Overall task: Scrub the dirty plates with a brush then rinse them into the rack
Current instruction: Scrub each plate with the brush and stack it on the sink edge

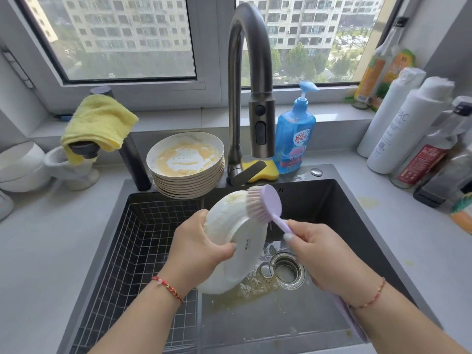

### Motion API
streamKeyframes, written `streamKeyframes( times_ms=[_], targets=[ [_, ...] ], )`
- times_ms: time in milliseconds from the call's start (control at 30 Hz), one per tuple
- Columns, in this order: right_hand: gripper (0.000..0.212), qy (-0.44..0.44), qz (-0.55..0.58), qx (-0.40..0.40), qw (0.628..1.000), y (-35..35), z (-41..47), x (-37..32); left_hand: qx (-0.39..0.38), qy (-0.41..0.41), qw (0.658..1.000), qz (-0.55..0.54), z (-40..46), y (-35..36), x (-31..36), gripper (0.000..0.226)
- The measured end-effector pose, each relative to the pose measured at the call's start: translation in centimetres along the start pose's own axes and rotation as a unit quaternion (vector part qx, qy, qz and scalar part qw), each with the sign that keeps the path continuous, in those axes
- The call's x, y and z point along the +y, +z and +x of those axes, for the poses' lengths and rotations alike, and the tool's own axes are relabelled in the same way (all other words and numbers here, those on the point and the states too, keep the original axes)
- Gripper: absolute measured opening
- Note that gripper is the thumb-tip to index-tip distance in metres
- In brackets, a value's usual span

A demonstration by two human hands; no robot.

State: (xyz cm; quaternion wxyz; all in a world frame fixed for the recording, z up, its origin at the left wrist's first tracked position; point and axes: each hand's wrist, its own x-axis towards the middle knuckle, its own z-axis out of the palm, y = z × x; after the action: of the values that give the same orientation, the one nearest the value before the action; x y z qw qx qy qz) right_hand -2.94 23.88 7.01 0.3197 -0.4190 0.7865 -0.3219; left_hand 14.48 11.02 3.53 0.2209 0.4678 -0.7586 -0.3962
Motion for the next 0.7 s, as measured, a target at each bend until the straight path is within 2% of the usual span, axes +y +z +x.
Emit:
streamKeyframes(
  times_ms=[100,200,267,367,500,600,700],
  targets=[
    [0.034,-0.093,-0.113,-0.04,0.989,1.2,-1.7,-2.3,-0.006,-0.015,1.0,-0.011,0.0,0.9,0.2,0.035],
    [0.03,-0.113,-0.177,-0.044,0.977,1.5,-2.1,-2.8,-0.001,-0.009,0.999,-0.031,0.0,1.2,0.1,0.039],
    [0.034,-0.082,-0.155,-0.032,0.984,0.4,-1.2,-2.2,-0.018,0.004,1.0,-0.023,0.0,0.7,-0.2,0.037],
    [0.025,0.01,-0.064,-0.002,0.998,-1.6,1.0,-0.4,-0.028,0.027,0.999,-0.025,-0.1,0.0,-0.9,0.039],
    [0.027,0.119,-0.022,-0.055,0.991,-1.6,1.6,2.3,-0.006,0.011,0.996,-0.094,-0.2,-1.1,-1.5,0.053],
    [0.027,0.138,-0.006,-0.072,0.988,-1.2,1.2,3.0,-0.003,0.028,0.994,-0.106,-0.1,-1.7,-1.6,0.053],
    [0.024,0.091,-0.014,-0.05,0.994,-2.0,0.9,1.6,-0.004,0.059,0.996,-0.062,0.1,-1.8,-1.3,0.046]
  ],
)
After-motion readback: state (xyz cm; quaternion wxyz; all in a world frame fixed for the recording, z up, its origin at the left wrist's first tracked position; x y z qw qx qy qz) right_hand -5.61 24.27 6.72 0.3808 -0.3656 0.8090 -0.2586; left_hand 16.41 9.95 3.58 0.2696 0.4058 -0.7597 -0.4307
